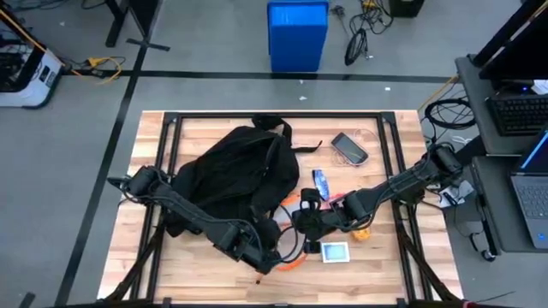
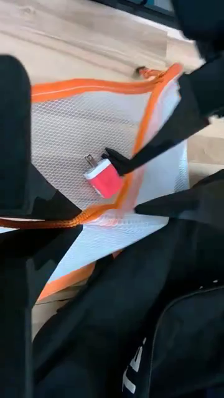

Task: Unpack backpack
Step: Remove the pink charger adapter from the orange zip bag

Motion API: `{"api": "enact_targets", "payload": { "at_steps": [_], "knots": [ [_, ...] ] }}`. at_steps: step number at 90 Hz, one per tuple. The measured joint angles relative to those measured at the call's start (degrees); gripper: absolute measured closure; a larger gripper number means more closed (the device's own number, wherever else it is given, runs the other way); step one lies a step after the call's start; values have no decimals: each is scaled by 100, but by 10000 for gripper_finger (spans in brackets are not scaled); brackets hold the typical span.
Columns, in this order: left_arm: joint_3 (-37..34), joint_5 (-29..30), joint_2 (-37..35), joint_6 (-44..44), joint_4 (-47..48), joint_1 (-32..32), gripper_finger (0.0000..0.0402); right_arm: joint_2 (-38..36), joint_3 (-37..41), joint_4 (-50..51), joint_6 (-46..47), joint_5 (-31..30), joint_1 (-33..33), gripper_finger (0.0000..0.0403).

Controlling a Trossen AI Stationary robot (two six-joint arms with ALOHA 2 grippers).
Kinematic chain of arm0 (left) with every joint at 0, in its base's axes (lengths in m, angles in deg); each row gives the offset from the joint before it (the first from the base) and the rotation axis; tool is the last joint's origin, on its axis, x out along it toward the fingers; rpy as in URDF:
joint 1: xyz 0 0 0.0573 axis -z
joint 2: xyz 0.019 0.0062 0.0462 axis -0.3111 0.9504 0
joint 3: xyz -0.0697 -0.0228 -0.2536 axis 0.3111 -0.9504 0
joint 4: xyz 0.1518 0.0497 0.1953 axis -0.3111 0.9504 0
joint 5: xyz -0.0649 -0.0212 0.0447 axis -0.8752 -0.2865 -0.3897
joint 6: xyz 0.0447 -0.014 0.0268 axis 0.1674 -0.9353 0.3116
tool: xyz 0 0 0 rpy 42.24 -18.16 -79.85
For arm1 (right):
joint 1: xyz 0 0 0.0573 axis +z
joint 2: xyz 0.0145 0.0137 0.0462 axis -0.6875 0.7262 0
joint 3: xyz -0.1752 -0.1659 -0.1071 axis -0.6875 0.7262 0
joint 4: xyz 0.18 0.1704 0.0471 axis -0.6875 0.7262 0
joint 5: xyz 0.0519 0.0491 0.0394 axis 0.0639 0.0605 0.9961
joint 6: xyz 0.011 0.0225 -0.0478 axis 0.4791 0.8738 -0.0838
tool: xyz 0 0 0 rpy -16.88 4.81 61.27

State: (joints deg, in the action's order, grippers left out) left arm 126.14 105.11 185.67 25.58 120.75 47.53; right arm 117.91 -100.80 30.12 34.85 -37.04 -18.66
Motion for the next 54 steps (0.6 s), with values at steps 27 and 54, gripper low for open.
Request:
{"api": "enact_targets", "payload": {
  "at_steps": [27, 54],
  "knots": [
    [204, 52, -9, -477, 1174, 28, 320, 2, 0, -72, 2, -11, -2, 403],
    [1117, 72, -13, 83, 1232, 373, 330, 0, 0, -75, 108, 18, -28, 403]
  ]
}}
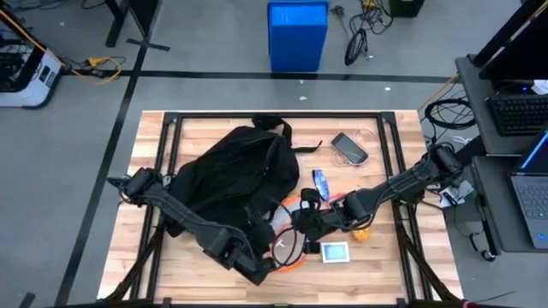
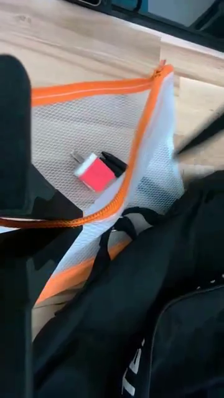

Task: Unpack backpack
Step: Remove the pink charger adapter from the orange zip bag

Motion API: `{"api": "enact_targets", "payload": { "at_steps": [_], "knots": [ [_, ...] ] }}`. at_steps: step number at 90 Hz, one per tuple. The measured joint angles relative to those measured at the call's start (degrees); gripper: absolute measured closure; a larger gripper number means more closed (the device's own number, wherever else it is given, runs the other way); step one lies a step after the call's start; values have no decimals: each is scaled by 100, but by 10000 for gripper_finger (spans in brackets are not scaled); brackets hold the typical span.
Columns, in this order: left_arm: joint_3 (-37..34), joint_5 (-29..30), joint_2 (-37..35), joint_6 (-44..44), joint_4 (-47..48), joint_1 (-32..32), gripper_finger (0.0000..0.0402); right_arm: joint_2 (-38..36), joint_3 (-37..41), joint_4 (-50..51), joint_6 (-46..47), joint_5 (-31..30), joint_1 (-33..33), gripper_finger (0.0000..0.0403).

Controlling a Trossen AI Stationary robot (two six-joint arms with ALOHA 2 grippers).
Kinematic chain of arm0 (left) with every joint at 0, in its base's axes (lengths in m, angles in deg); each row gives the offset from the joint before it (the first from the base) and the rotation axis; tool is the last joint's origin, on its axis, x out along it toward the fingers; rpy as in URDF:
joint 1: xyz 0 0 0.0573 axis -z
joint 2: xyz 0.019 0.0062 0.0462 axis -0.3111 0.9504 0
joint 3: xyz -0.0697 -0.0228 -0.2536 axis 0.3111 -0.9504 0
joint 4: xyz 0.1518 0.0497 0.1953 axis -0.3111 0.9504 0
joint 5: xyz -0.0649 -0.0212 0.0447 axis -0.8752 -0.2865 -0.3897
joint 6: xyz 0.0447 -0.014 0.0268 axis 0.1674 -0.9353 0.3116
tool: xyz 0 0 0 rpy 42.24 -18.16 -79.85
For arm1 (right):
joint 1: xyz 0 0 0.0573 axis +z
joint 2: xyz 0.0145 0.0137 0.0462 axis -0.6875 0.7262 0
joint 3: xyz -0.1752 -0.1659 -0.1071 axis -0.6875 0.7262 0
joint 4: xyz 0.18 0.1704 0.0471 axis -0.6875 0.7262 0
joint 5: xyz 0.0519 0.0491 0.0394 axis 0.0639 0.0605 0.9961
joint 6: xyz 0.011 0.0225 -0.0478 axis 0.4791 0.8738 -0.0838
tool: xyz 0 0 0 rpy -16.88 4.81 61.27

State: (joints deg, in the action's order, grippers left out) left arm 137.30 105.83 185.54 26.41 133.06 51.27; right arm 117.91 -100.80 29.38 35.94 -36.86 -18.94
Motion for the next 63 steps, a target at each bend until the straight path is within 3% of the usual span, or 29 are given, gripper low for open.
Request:
{"api": "enact_targets", "payload": {
  "at_steps": [21, 34, 46, 63],
  "knots": [
    [3, -743, 39, 962, -538, 188, 330, 0, -2, 1, -5, -2, 19, 403],
    [4, -927, 48, 207, -514, 105, 318, 0, -2, 10, 26, -2, 37, 403],
    [10, -386, 187, 133, -551, 190, 261, 0, -2, 7, 39, -4, 37, 403],
    [9, -168, 245, 119, -570, 227, 153, 0, -2, 12, 87, -6, 37, 403]
  ]
}}
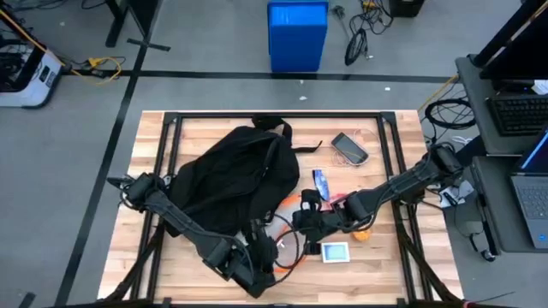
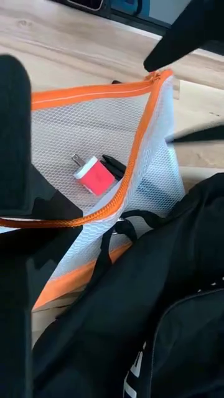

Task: Unpack backpack
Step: Remove the pink charger adapter from the orange zip bag

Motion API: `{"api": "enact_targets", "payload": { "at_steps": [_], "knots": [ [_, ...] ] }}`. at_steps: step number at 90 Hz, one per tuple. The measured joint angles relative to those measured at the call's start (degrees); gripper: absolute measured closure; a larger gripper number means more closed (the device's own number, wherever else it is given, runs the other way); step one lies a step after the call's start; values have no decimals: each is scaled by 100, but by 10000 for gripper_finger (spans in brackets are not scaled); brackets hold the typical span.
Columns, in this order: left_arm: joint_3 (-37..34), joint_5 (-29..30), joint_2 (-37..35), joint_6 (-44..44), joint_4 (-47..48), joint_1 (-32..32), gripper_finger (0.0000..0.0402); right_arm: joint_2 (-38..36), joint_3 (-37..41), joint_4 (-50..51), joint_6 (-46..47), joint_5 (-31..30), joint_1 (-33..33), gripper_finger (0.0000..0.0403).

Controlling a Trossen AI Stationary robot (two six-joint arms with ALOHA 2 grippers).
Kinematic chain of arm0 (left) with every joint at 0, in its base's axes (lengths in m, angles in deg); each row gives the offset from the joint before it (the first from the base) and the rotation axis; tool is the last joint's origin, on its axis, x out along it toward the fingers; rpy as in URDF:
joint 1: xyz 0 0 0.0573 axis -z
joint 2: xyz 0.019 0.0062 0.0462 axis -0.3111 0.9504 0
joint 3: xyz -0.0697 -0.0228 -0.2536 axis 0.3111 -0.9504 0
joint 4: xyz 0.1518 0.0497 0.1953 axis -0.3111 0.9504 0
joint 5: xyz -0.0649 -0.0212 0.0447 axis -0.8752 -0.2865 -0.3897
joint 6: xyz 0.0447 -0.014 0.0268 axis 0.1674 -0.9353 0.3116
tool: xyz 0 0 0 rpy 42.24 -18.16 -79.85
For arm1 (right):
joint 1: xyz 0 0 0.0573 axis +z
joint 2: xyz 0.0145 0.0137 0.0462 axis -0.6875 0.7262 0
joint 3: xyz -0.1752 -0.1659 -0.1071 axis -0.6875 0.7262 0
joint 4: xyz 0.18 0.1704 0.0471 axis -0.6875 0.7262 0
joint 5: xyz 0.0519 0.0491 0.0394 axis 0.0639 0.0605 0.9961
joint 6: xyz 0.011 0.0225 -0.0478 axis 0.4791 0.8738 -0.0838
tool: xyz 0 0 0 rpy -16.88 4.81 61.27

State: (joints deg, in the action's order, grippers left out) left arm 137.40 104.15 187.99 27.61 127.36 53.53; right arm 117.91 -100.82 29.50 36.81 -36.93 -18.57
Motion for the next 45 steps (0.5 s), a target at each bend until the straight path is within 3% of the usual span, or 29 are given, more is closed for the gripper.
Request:
{"api": "enact_targets", "payload": {
  "at_steps": [12, 45],
  "knots": [
    [44, 38, 15, -182, 23, 27, 121, -1, 0, -2, 49, 0, 0, 403],
    [64, -127, 395, -640, 527, -128, 118, -2, 0, 6, 39, -7, -4, 403]
  ]
}}
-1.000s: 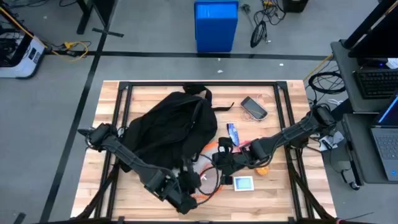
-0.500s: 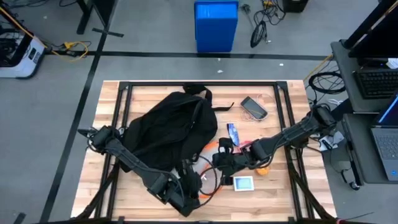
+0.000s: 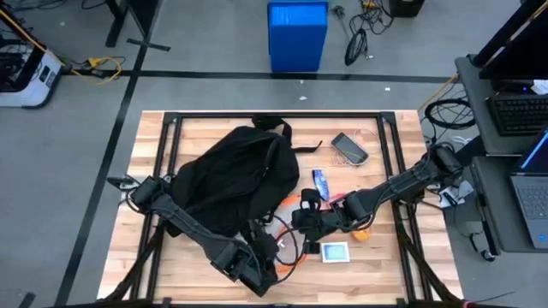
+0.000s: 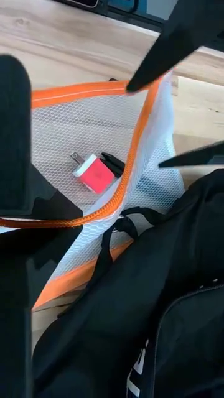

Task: Unpack backpack
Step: Remove the pink charger adapter from the orange zip bag

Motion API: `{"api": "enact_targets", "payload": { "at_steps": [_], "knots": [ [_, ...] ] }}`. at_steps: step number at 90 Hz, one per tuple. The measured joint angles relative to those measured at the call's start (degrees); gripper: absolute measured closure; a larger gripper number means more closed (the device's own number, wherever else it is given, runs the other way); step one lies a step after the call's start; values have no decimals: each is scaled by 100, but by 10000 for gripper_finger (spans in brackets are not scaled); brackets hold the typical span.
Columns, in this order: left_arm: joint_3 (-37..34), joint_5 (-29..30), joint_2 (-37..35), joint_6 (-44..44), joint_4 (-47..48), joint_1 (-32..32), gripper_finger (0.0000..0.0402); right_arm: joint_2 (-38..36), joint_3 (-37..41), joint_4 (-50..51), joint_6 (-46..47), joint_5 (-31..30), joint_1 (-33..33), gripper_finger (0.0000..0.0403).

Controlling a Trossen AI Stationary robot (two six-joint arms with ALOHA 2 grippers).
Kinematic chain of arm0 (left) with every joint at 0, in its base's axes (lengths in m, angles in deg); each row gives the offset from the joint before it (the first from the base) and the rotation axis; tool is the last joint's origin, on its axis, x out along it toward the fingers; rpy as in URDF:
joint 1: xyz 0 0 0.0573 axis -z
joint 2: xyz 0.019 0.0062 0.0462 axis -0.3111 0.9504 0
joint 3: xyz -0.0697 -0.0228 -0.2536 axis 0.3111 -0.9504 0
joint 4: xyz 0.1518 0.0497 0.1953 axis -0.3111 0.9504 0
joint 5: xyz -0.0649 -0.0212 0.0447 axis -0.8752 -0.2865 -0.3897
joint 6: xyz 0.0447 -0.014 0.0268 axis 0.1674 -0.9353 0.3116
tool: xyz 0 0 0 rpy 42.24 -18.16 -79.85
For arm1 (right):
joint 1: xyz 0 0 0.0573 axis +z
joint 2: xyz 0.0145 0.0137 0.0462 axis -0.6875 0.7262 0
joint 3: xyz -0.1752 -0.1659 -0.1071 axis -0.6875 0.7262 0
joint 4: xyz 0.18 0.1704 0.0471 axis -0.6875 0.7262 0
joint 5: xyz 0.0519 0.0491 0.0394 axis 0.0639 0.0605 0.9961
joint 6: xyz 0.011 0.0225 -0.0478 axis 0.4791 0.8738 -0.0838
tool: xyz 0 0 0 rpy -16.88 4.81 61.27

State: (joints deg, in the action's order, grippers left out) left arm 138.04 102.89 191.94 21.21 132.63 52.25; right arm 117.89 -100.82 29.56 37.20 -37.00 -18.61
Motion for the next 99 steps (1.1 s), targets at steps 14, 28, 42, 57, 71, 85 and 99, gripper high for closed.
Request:
{"api": "enact_targets", "payload": {
  "at_steps": [14, 28, 42, 57, 71, 85, 99],
  "knots": [
    [0, -73, 195, -377, 676, -200, 121, 0, 0, -2, -35, -8, -13, 403],
    [7, -121, 189, -446, 911, -320, 163, 0, 0, 5, -111, -13, -17, 403],
    [169, -44, 140, -418, 957, -267, 268, -2, -2, 3, -145, 0, -1, 403],
    [166, -37, 143, -229, 861, -191, 385, -2, -2, 0, -70, -34, 51, 396],
    [164, 178, 143, 32, 445, -180, 390, -35, -15, -84, -301, -475, 214, 346],
    [144, 406, 143, 73, 342, -191, 389, -107, -311, -23, -256, -699, 381, 282],
    [-48, 427, 143, 60, 315, -230, 389, -107, -428, -265, 20, -683, 730, 238]
  ]
}}
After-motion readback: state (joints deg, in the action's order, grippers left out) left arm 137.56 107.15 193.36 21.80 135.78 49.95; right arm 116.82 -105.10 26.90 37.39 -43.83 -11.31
